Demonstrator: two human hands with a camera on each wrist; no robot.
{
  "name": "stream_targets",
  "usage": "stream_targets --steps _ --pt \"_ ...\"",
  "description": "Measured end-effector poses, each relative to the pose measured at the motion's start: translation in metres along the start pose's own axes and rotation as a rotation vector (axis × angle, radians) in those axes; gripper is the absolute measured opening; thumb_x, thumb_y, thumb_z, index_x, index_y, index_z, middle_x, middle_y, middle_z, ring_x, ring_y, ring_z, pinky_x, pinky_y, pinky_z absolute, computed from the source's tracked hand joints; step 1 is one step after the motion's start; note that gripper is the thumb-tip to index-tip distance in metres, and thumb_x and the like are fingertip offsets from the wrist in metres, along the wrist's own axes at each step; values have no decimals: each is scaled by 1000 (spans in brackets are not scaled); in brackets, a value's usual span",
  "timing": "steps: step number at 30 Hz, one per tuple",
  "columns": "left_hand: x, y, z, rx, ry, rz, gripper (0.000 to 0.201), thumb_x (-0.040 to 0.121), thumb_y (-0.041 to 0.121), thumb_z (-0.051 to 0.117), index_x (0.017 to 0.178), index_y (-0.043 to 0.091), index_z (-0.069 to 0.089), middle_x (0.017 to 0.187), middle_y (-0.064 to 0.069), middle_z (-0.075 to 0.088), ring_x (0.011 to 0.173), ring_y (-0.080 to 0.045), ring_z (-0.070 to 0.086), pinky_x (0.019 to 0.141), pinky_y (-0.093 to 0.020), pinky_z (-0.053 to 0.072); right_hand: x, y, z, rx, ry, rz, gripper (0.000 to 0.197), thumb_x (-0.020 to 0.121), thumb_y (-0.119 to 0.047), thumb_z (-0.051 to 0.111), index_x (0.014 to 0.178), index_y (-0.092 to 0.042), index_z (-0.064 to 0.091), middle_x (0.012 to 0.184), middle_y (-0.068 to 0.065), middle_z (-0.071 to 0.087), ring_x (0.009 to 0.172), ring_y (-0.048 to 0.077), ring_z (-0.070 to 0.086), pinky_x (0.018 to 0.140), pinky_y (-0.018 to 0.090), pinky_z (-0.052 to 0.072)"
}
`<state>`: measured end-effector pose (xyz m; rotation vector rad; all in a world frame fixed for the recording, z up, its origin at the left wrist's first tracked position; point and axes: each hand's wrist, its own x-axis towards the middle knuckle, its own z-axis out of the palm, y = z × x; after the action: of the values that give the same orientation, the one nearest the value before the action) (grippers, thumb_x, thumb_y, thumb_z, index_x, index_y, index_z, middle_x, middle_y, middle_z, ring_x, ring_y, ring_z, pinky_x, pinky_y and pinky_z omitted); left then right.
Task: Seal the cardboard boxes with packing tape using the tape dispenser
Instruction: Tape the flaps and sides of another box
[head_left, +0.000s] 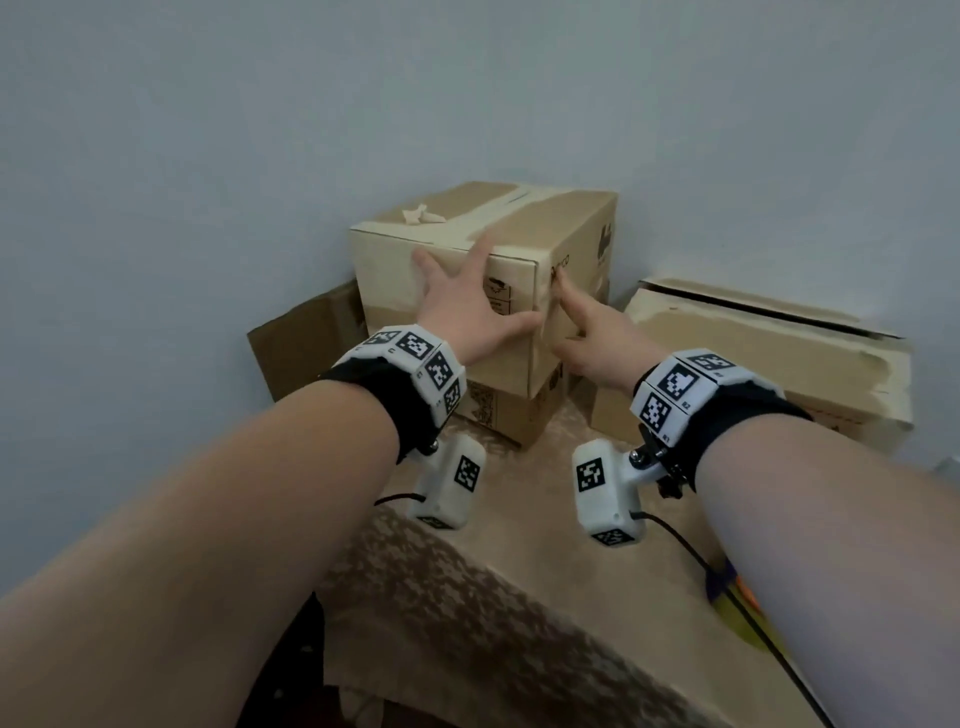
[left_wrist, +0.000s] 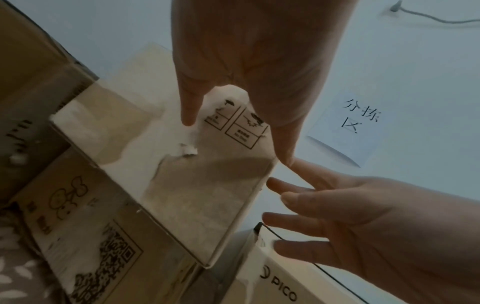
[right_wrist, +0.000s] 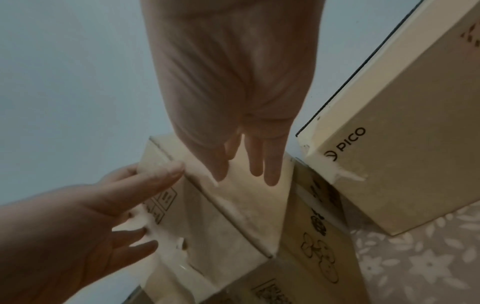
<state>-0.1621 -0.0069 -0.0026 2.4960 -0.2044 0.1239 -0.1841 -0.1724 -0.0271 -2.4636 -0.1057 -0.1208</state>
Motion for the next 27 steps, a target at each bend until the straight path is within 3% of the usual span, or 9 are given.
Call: stream_targets --steps 3,6,10,14,19,20,22,24,27 --pt "21 2 10 -5 24 -23 97 75 56 70 147 45 6 154 -26 -13 128 -48 40 108 -45 35 4 14 -2 -6 -19 39 77 95 -11 52 154 -33 7 154 5 33 138 22 38 106 26 34" --pt "41 6 20 -17 35 -40 97 81 49 67 148 41 -1 147 -27 19 120 -43 48 105 -45 37 8 28 -7 -37 -12 75 70 98 -12 48 154 -31 10 151 6 38 131 22 45 97 23 38" --pt "60 12 27 44 75 -35 92 89 41 61 151 32 -6 131 -16 51 106 -32 58 84 -35 44 9 45 -17 -64 26 135 63 99 -13 43 153 -30 16 149 8 41 119 27 55 89 28 44" --pt "69 20 29 86 81 -62 87 93 34 56 152 26 -8 122 -10 58 83 -24 56 71 -33 41 6 63 -27 -97 57 176 57 99 -15 42 152 -26 24 146 10 45 120 27 54 90 28 42" --pt "76 33 36 96 125 -116 87 94 22 53 151 22 -13 103 -9 56 59 -17 47 48 -29 37 -6 91 -44 -115 120 255 53 96 -17 50 147 -20 36 149 6 42 135 22 42 108 32 33" --pt "74 35 37 83 139 -140 88 94 21 52 151 21 -15 107 -10 55 63 -19 51 49 -30 40 -11 97 -48 -114 143 281 52 96 -15 50 146 -20 39 148 5 44 136 22 41 109 33 32" --pt "67 45 45 34 208 -171 90 92 23 53 151 20 -14 132 -15 45 100 -31 56 79 -40 51 -23 108 -59 -128 201 337 49 95 -16 51 143 -21 44 145 5 47 134 23 43 108 32 33" --pt "59 56 55 20 299 -140 85 90 20 54 152 18 -4 144 -18 29 127 -35 38 103 -45 37 -36 119 -70 -139 252 395 46 95 -18 51 141 -22 48 142 4 50 130 24 46 105 33 36" --pt "50 74 74 21 316 -15 62 89 15 53 145 15 24 141 -14 30 129 -30 34 103 -42 36 -60 132 -84 -185 305 484 39 94 -21 51 134 -22 55 131 4 59 117 25 56 93 32 45"
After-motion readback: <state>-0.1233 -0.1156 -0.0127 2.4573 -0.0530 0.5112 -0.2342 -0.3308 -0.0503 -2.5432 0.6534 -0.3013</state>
